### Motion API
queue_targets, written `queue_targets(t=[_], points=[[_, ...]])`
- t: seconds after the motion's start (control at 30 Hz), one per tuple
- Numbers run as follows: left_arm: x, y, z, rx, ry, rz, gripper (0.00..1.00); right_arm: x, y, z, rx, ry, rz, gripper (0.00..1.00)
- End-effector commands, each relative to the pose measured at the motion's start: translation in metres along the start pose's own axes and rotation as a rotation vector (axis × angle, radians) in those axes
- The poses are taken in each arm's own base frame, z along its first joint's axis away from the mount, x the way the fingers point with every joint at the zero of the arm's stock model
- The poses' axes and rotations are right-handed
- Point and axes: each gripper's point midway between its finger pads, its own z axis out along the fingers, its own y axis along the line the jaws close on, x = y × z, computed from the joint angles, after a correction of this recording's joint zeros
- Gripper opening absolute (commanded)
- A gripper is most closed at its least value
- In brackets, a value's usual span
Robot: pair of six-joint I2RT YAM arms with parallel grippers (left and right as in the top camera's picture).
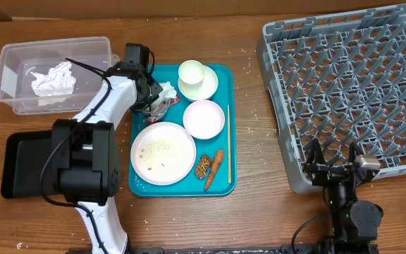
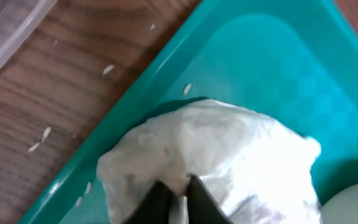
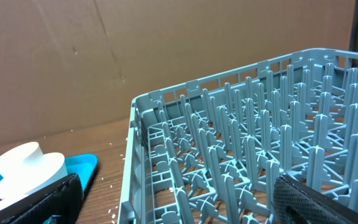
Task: Sort waste into correct bins and load items into the dishwasher
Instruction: 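Carry paper towel left and drop it into clear plastic bin, then move left gripper back to tray and grasp red cake wrapper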
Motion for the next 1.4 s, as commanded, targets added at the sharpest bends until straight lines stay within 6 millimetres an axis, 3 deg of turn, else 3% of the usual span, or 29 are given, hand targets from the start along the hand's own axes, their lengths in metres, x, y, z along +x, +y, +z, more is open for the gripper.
queue_targets(t=[0.0,0.1,0.13,0.2,0.5,0.7,0.9,0.93,0.97,1.03,1.07,1.1,1.2,1.37], points=[[-0.008,-0.016,-0.015,0.053,-0.020,0.023,0.04,0.003,-0.002,0.001,0.006,0.001,-0.007,1.00],[-0.019,-0.033,-0.031,0.101,-0.034,0.054,0.04,0.003,-0.002,0.001,0.006,0.001,-0.007,1.00],[-0.033,-0.047,-0.055,0.122,-0.060,0.057,0.04,0.003,-0.002,0.001,0.006,0.001,-0.007,1.00],[-0.043,-0.055,-0.076,0.137,-0.080,0.061,0.04,0.003,-0.002,0.001,0.006,0.001,-0.007,1.00],[-0.105,-0.065,-0.166,0.159,-0.308,0.113,0.04,0.003,-0.002,0.001,0.006,0.001,-0.007,1.00],[-0.150,-0.028,-0.200,0.099,-0.441,0.025,0.04,0.003,-0.002,0.001,0.006,0.001,-0.007,1.00],[-0.176,0.033,-0.198,-0.001,-0.428,-0.077,0.04,0.003,-0.002,0.001,0.006,0.001,-0.007,1.00],[-0.178,0.043,-0.197,-0.018,-0.420,-0.095,0.11,0.003,-0.002,0.001,0.006,0.001,-0.007,1.00],[-0.179,0.052,-0.196,-0.035,-0.411,-0.107,0.25,0.003,-0.002,0.001,0.006,0.001,-0.007,1.00],[-0.179,0.070,-0.193,-0.072,-0.385,-0.131,0.72,0.003,-0.002,0.001,0.006,0.001,-0.007,1.00],[-0.178,0.079,-0.192,-0.090,-0.370,-0.141,0.90,0.003,-0.002,0.001,0.006,0.001,-0.007,1.00],[-0.176,0.084,-0.190,-0.102,-0.355,-0.148,1.00,0.003,-0.002,0.001,0.006,0.001,-0.007,1.00],[-0.170,0.095,-0.188,-0.125,-0.316,-0.158,1.00,0.003,-0.002,0.001,0.006,0.001,-0.007,1.00],[-0.156,0.096,-0.184,-0.124,-0.250,-0.152,1.00,0.003,-0.002,0.001,0.006,0.001,-0.007,1.00]])
